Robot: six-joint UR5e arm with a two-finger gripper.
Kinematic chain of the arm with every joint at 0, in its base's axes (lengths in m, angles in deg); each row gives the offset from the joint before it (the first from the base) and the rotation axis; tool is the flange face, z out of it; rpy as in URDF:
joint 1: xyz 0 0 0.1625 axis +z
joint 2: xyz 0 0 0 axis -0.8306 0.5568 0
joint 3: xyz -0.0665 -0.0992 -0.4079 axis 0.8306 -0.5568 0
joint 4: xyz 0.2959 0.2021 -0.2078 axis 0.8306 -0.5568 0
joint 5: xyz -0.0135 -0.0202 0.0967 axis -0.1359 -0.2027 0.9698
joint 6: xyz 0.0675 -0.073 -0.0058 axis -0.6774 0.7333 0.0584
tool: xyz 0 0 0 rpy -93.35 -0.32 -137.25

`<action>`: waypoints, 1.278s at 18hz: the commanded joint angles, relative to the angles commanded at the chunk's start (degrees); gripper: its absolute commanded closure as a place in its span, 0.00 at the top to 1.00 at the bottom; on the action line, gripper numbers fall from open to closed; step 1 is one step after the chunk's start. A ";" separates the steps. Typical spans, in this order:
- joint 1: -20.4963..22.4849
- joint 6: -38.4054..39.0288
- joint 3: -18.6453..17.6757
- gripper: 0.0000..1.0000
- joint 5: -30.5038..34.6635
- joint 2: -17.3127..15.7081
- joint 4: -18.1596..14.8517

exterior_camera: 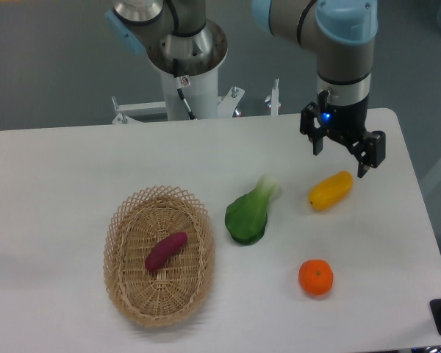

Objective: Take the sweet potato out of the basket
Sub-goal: 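Move the open gripper over the basket above the purple sweet potato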

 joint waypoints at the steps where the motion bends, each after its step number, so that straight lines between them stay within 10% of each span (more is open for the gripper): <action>1: 0.00 -0.09 -0.09 1.00 0.09 0.00 0.00; 9: -2.62 1.31 -1.14 1.00 -1.31 -0.35 0.00; 14: -6.58 18.43 -2.29 1.00 -4.66 -0.35 0.70; 23: -19.15 39.29 -6.84 1.00 -4.66 3.34 10.54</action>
